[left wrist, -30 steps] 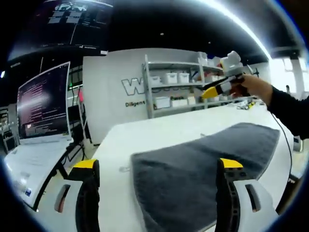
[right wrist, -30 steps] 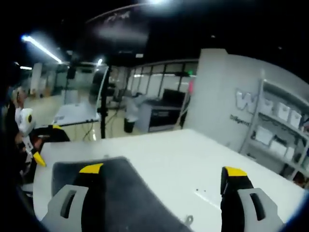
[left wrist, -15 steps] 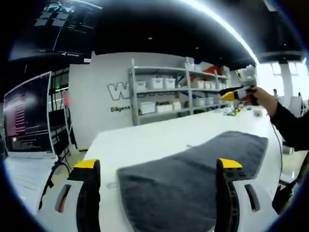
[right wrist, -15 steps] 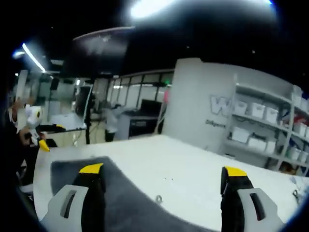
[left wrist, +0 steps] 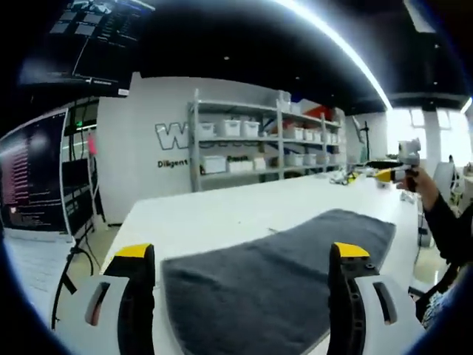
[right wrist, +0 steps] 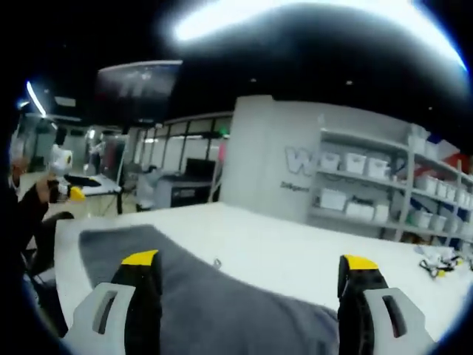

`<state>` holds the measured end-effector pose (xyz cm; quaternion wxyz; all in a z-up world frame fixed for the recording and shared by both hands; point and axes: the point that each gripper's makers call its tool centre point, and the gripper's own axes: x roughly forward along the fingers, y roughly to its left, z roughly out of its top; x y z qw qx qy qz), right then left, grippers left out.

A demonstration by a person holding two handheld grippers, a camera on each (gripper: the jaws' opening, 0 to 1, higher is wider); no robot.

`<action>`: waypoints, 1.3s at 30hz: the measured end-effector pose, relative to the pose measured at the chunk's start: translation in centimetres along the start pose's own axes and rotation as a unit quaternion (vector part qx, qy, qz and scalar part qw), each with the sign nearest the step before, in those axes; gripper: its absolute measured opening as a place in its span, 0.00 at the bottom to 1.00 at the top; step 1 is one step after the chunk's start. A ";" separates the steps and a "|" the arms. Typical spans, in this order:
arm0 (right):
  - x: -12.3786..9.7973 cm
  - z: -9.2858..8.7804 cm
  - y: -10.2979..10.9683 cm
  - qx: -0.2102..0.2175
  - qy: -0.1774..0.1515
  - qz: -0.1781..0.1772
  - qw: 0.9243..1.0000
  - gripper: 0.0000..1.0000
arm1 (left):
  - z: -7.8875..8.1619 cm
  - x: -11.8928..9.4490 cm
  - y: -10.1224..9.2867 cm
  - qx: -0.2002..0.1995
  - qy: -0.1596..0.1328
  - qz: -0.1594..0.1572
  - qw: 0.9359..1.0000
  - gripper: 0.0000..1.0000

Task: Open the folded towel by lifting each exposed corner and separating the folded layers until the towel lies flat within the target outline without major curled edges

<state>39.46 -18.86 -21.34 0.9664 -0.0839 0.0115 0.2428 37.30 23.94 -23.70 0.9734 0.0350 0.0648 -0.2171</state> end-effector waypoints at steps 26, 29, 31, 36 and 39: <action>-11.0 -4.1 -1.5 0.064 -0.010 -0.048 0.997 1.00 | -1.4 -5.2 -1.3 -0.014 -0.016 0.010 1.000 1.00; -10.9 -4.2 -1.0 0.061 -0.005 -0.042 0.997 1.00 | -1.5 -5.9 -1.2 -0.023 -0.017 0.009 1.000 1.00; -11.0 -4.6 -1.2 0.056 0.007 -0.047 0.997 1.00 | -1.6 -6.3 -1.2 -0.030 -0.020 0.007 0.999 1.00; -11.5 -4.8 -1.8 0.062 0.006 -0.057 0.996 1.00 | -2.0 -7.1 -0.2 -0.028 -0.017 0.027 0.999 1.00; -11.7 -4.9 -1.9 0.061 0.006 -0.058 0.996 1.00 | -2.0 -7.3 -0.1 -0.027 -0.019 0.029 0.999 1.00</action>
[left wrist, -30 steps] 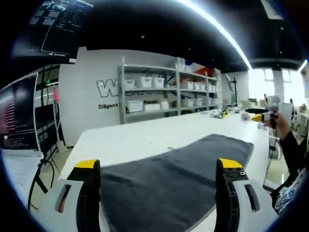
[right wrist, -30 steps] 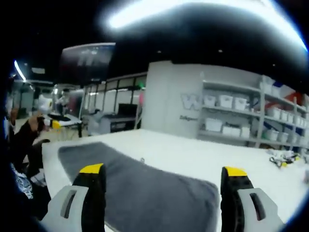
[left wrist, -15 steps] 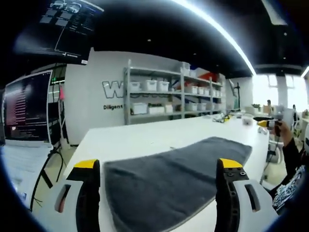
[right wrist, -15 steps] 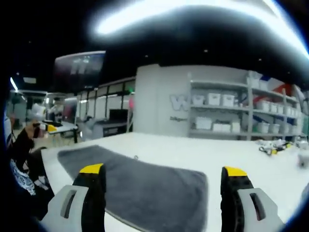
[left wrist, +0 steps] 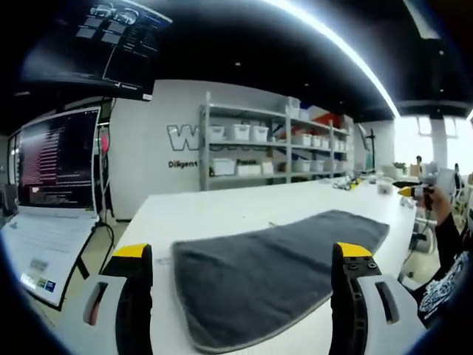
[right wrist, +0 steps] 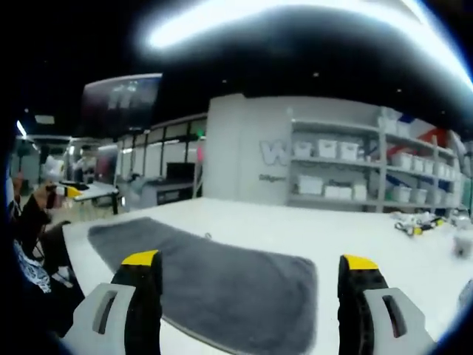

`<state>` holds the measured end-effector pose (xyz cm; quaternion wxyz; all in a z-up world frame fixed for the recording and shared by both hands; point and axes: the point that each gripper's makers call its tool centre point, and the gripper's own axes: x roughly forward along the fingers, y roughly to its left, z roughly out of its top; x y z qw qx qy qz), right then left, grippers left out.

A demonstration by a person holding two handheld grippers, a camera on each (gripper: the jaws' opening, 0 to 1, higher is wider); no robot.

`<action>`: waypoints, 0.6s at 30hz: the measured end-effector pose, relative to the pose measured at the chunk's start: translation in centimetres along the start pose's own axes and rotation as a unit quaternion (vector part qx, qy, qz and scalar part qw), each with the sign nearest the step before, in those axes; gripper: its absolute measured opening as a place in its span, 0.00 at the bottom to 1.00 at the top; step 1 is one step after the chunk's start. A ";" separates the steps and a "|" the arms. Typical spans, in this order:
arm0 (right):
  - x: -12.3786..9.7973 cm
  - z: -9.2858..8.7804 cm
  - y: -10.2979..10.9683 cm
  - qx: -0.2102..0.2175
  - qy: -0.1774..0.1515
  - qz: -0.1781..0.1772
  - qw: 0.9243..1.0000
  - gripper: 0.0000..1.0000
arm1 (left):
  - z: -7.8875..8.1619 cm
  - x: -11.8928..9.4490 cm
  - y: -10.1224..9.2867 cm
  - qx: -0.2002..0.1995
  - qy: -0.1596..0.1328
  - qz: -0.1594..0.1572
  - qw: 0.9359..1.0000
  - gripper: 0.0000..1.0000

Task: Open the folded towel by lifting each exposed corner and separating the folded layers until the towel lies flat within the target outline without major curled edges

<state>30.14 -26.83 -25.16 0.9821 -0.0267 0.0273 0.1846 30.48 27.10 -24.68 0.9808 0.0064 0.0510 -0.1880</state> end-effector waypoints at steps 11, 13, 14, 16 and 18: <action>-0.8 -0.6 -1.2 0.007 -0.001 -0.007 1.000 1.00 | -0.2 0.5 0.2 0.003 0.011 0.004 1.000 0.99; -0.9 -0.9 -1.8 0.012 -0.001 -0.012 1.000 1.00 | -0.2 1.0 0.2 0.008 0.015 0.002 1.000 0.99; -1.0 -1.0 -2.1 0.014 -0.001 -0.015 1.000 1.00 | -0.2 1.2 0.2 0.010 0.017 0.002 1.000 0.99; -1.0 -1.1 -2.4 0.017 -0.001 -0.017 1.000 1.00 | -0.3 1.6 0.4 0.013 0.022 0.000 1.000 0.99; -0.9 -1.1 -2.6 0.016 0.000 -0.016 1.000 1.00 | -0.4 2.0 0.7 0.014 0.027 -0.002 1.000 0.99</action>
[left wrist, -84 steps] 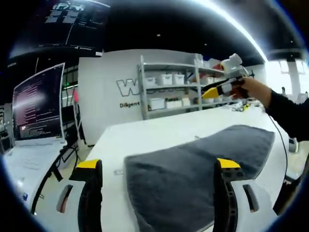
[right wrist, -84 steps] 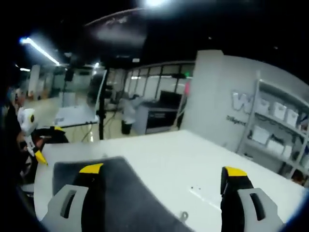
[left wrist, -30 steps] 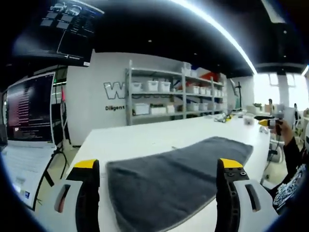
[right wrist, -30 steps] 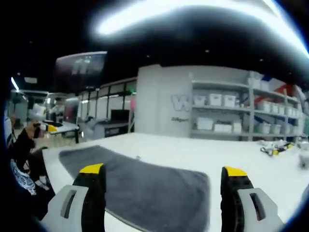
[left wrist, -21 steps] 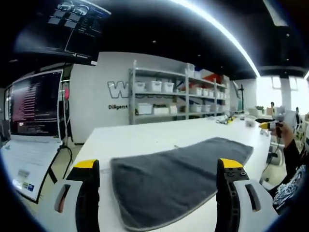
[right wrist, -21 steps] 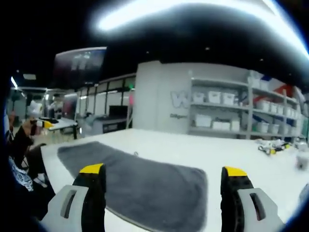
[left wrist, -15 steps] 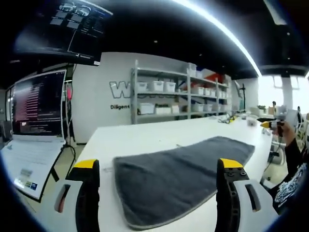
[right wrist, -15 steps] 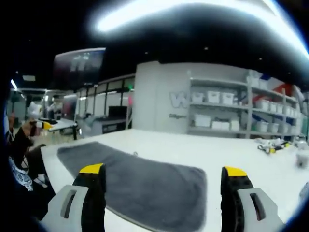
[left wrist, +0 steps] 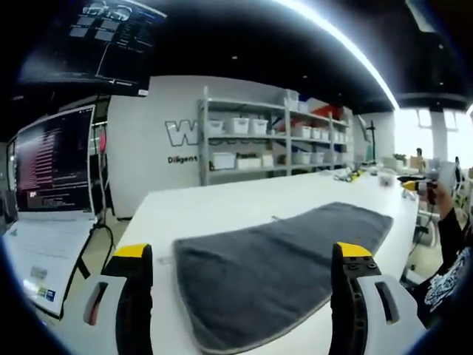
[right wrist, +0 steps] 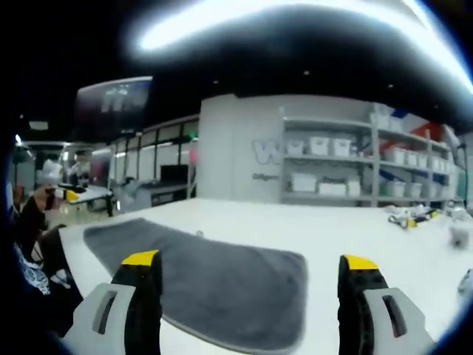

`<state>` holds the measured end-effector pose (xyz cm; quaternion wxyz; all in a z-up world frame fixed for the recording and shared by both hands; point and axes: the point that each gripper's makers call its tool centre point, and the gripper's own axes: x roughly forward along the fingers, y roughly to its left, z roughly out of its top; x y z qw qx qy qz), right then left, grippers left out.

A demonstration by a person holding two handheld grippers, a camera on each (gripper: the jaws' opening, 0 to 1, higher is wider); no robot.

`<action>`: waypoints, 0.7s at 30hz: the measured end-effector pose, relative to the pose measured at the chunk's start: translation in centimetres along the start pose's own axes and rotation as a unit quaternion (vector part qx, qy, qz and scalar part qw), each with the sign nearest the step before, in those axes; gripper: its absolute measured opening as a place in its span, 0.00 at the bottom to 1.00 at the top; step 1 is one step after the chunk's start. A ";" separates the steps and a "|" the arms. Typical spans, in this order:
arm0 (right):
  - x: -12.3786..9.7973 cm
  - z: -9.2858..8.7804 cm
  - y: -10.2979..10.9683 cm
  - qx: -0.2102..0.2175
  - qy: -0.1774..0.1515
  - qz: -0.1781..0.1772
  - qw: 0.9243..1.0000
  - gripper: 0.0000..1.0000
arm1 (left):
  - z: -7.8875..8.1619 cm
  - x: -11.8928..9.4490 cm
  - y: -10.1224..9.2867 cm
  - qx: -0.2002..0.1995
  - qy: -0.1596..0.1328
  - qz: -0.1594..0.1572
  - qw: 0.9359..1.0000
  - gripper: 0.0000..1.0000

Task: Open the folded towel by lifting each exposed corner and separating the folded layers until the towel lies flat within the target outline without major curled edges

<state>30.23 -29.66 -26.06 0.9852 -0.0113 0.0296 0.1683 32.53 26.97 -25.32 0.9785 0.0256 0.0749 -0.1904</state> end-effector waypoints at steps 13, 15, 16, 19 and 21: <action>3.4 1.8 -2.9 -0.026 0.033 -0.012 0.999 1.00 | 2.8 4.3 2.0 0.045 0.023 -0.009 0.999 0.99; 4.2 2.2 -2.9 -0.038 0.038 -0.008 0.999 1.00 | 3.0 5.3 2.1 0.049 0.029 -0.014 0.998 0.99; 4.6 2.3 -2.9 -0.041 0.041 -0.005 0.998 1.00 | 3.0 5.8 2.3 0.050 0.031 -0.015 0.998 0.99; 5.8 2.7 -3.0 -0.043 0.050 0.004 0.998 1.00 | 3.1 7.4 3.0 0.047 0.044 -0.021 0.998 0.99; 6.6 3.2 -3.4 -0.049 0.053 0.007 0.997 1.00 | 3.2 8.3 3.5 0.052 0.055 -0.024 0.997 0.99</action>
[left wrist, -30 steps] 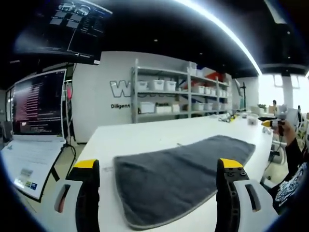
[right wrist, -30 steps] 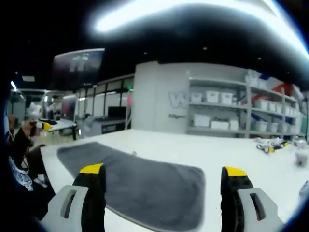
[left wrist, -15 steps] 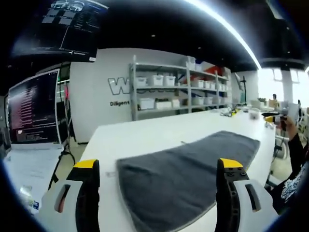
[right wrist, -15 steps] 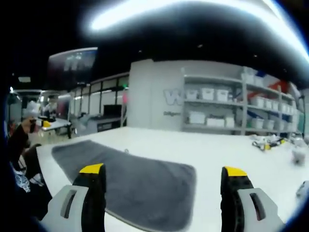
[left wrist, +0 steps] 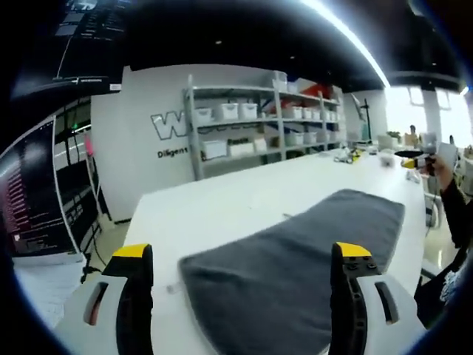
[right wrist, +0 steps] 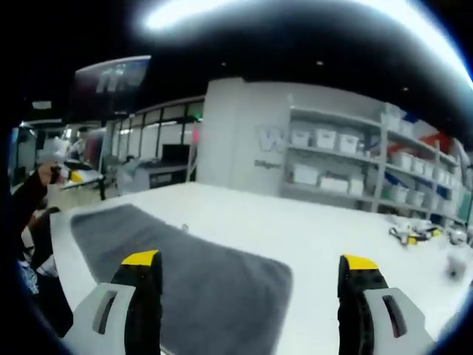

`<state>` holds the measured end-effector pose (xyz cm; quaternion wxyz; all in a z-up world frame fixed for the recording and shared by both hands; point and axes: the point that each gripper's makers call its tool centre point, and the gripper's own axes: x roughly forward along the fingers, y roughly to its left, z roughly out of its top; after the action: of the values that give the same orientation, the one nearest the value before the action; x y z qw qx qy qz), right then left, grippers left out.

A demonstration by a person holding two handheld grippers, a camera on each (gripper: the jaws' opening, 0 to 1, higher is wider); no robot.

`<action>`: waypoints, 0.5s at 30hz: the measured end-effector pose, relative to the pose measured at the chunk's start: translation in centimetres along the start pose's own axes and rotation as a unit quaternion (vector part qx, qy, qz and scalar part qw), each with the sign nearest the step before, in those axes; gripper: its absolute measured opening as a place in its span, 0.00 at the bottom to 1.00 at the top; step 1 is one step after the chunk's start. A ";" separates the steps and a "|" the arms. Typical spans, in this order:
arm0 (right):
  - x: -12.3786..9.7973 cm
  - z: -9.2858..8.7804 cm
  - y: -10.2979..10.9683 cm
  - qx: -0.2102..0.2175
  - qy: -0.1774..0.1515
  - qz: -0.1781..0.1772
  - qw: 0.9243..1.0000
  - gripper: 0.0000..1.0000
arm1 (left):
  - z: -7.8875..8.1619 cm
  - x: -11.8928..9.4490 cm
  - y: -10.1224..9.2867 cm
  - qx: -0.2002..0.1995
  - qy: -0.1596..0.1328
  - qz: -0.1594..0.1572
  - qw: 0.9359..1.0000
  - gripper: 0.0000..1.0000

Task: Open the folded towel by lifting each exposed corner and separating the folded layers until the towel lies flat within the target outline without major curled edges

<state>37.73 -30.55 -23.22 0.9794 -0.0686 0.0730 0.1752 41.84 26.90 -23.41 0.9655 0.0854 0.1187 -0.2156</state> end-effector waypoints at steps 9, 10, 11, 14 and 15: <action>3.6 1.3 -2.1 -0.018 0.028 0.004 0.999 1.00 | 0.3 4.1 2.6 0.015 0.043 -0.003 0.999 0.98; 3.9 1.4 -2.2 -0.018 0.030 0.005 0.999 1.00 | 0.2 4.5 2.8 0.017 0.048 -0.004 0.999 0.98; 4.5 1.4 -2.5 -0.022 0.038 0.003 0.999 1.00 | 0.0 5.2 3.2 0.018 0.057 -0.003 0.998 0.97; 5.6 1.6 -3.2 -0.032 0.048 0.000 0.998 0.99 | -0.6 6.9 4.5 0.005 0.077 0.000 0.997 0.97; 6.0 1.7 -3.4 -0.031 0.051 0.000 0.998 0.99 | -0.7 7.3 4.7 0.001 0.080 -0.001 0.997 0.97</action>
<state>44.70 -31.41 -22.22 0.9718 -0.1078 0.1170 0.1741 50.20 28.32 -25.49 0.9526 0.1032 0.1954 -0.2090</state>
